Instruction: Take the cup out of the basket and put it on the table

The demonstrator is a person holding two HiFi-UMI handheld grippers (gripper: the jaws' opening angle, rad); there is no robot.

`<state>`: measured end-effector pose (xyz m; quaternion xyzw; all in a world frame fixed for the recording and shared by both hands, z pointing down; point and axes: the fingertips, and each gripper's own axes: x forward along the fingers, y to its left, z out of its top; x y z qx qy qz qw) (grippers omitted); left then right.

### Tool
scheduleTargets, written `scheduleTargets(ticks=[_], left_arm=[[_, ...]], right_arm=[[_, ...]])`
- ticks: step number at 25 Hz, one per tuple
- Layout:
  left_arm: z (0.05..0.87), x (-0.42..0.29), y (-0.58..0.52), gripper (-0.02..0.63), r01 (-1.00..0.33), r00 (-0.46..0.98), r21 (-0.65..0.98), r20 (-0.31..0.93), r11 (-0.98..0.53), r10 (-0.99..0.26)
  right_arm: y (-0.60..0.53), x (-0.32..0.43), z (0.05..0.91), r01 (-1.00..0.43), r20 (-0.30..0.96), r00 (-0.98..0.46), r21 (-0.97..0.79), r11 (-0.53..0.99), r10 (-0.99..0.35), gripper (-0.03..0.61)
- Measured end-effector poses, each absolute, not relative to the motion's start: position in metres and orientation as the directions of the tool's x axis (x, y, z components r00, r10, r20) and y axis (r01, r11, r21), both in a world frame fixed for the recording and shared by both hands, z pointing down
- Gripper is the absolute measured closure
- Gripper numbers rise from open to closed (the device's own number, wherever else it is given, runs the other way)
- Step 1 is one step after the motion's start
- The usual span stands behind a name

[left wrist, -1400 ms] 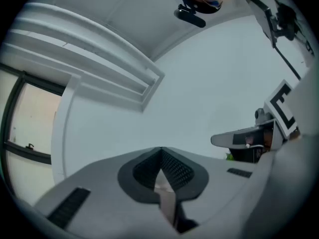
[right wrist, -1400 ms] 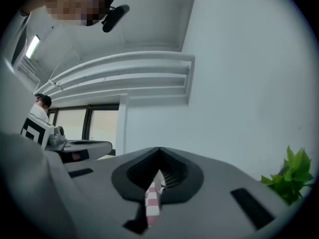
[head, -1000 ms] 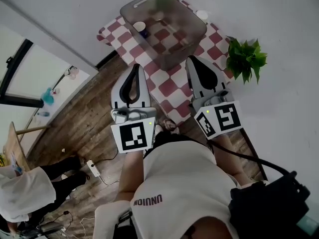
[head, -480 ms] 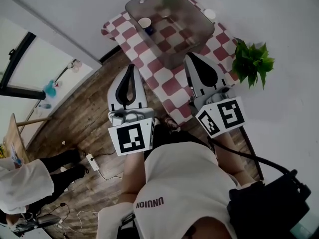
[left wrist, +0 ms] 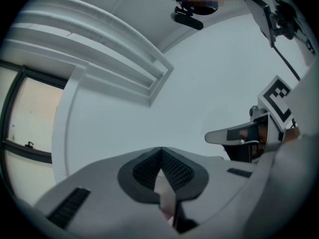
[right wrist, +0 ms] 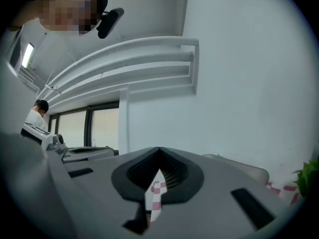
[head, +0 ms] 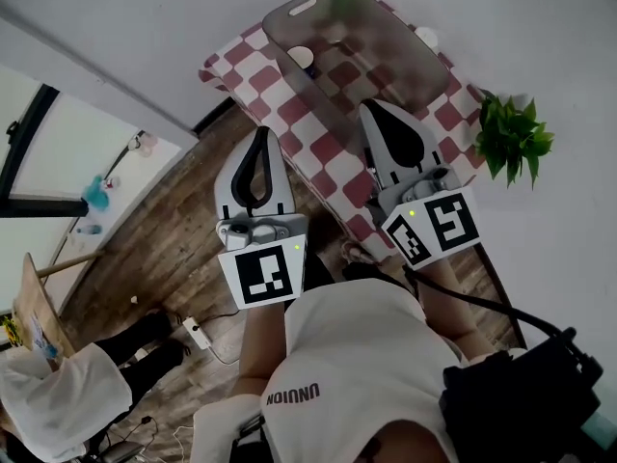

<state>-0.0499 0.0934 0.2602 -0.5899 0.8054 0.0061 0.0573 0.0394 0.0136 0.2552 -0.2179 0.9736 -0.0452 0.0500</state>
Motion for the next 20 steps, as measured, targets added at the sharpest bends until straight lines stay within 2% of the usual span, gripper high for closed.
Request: scheduleTargets(ticks=[4, 9, 14, 20], left_arm=[[0.257, -0.082, 0.058, 0.603, -0.98, -0.165, -0.096, -0.1, 0.175, -0.981], [0.234, -0.112, 0.012, 0.603, -0.984, -0.025, -0.172, -0.172, 0.055, -0.985], [0.219, -0.133, -0.007, 0.603, -0.985, 0.02, -0.174, -0.228, 0.02, -0.973], [0.223, -0.143, -0.024, 0.603, -0.991, 0.03, -0.132, -0.239, 0.001, -0.971]], right_arm=[[-0.006, 0.002, 0.25, -0.495, -0.073, -0.862, -0.09, 0.864, -0.502, 0.565], [-0.038, -0.032, 0.243, -0.594, -0.077, -0.8, -0.048, 0.803, -0.596, 0.565], [-0.059, -0.048, 0.244, -0.638, -0.058, -0.767, -0.05, 0.769, -0.639, 0.565], [-0.082, -0.058, 0.25, -0.632, -0.007, -0.773, -0.085, 0.77, -0.635, 0.565]])
